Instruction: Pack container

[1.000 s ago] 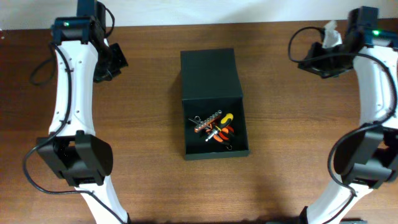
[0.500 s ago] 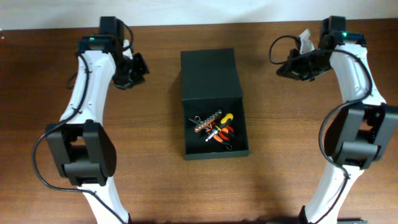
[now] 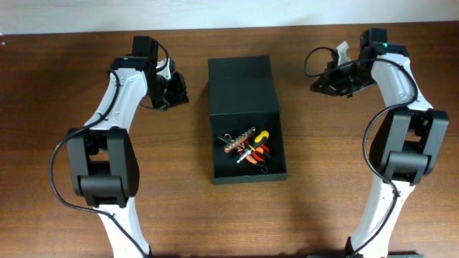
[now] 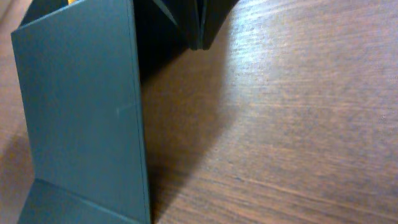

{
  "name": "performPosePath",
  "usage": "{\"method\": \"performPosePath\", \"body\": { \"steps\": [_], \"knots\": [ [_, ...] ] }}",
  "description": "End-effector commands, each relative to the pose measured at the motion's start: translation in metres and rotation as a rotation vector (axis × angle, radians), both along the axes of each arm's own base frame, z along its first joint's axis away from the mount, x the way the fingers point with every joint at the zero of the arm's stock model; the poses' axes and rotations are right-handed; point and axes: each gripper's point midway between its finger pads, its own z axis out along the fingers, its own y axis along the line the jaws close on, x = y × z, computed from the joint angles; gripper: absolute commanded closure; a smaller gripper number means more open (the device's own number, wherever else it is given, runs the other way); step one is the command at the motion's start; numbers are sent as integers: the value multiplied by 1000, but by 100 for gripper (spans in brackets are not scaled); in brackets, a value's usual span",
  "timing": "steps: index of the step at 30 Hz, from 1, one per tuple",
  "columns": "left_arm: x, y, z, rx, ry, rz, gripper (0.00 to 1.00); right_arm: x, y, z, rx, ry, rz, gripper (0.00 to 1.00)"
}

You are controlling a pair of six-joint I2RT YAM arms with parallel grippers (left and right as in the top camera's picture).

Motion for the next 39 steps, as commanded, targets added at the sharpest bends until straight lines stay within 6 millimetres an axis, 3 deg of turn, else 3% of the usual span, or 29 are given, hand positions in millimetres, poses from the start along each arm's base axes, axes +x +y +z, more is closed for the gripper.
{"method": "performPosePath", "body": {
  "steps": [1, 15, 25, 39],
  "knots": [
    [-1, -12, -4, -78, -23, -61, 98, 0, 19, 1, 30, -17, 46, 96],
    [-7, -24, -28, -164, 36, -76, 98, -3, 37, -2, 32, -6, 82, 96],
    [-4, -24, -28, -164, 23, -77, 98, -15, 41, -27, 66, 94, 81, 96],
    [-1, -24, -40, -163, 26, -72, 98, -20, 90, -26, 120, 77, 176, 96]
  ]
}}
